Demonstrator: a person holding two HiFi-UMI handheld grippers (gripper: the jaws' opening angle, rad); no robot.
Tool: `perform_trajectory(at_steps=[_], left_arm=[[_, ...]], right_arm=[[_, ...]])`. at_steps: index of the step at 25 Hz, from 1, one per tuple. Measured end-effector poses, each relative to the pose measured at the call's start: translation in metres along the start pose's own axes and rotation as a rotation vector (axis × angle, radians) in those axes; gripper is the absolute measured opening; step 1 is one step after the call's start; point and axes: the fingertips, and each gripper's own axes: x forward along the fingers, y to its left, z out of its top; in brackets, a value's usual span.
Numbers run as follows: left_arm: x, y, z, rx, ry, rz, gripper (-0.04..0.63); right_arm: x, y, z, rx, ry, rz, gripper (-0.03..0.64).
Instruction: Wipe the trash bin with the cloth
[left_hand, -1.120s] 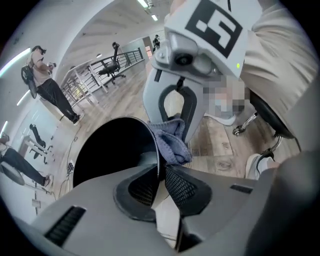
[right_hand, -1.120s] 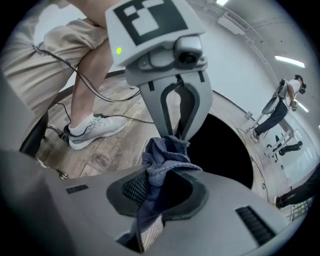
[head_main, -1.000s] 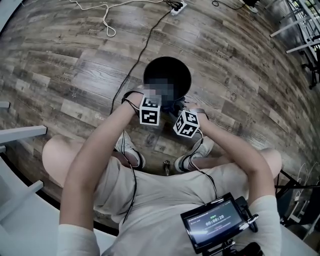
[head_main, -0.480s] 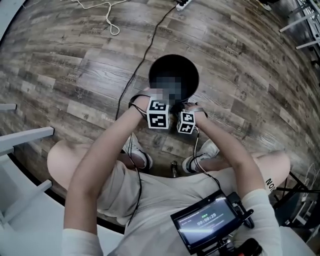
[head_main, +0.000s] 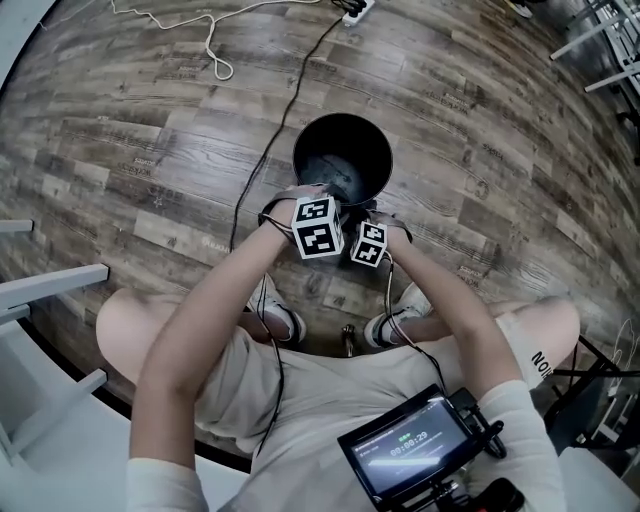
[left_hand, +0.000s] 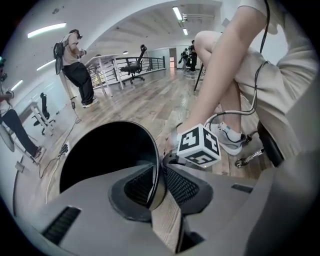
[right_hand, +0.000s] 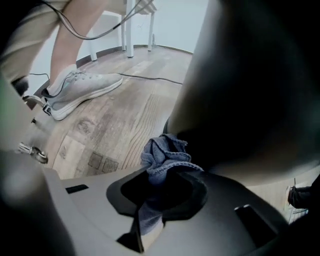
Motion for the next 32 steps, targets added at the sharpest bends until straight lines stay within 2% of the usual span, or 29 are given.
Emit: perform_trajectory(at_steps=[2,4,6,8,11,12,15,21,27,32], left_arm=[[-0.002,-0.004,-0.005,0.055,0.024,-0.021,0.133],[-0.008,0.000,-0.015,0.150,0.058,-0.011,0.164],[-0.015,0.009,-0.030,0.228,0.095,0.019,0.166],[-0.020,0.018,-0.044,0.274,0.132,0.048,0.166],[-0.022,0.025,-0.058,0.302,0.162,0.074,0.161],[-0.021,0.025,-0.060,0.309,0.164,0.078,0.134],[-0.020,0.023,-0.061,0.342,0.167,0.083,0.114],[-0.018,0.016,-0.056,0.345,0.161,0.079,0.105],[-0.011,0.002,-0.044,0.341,0.136,0.056,0.084],[-0.010,0.003,-0.041,0.277,0.102,0.038,0.085]], right_arm=[[-0.019,0.001,0.003,-0.001,-0.021,-0.005,0.064],[-0.042,0.000,0.007,0.014,-0.042,-0.002,0.064],[-0.065,0.001,0.012,0.009,-0.057,0.000,0.064],[-0.091,0.001,0.021,-0.010,-0.084,-0.006,0.064],[-0.137,-0.002,0.046,-0.027,-0.171,-0.030,0.064],[-0.152,-0.002,0.056,-0.036,-0.202,-0.039,0.064],[-0.188,-0.004,0.080,-0.079,-0.271,-0.072,0.064],[-0.210,-0.015,0.108,-0.079,-0.320,-0.124,0.064],[-0.182,-0.015,0.098,-0.110,-0.272,-0.103,0.064],[-0.155,-0.012,0.081,-0.184,-0.215,-0.081,0.064]])
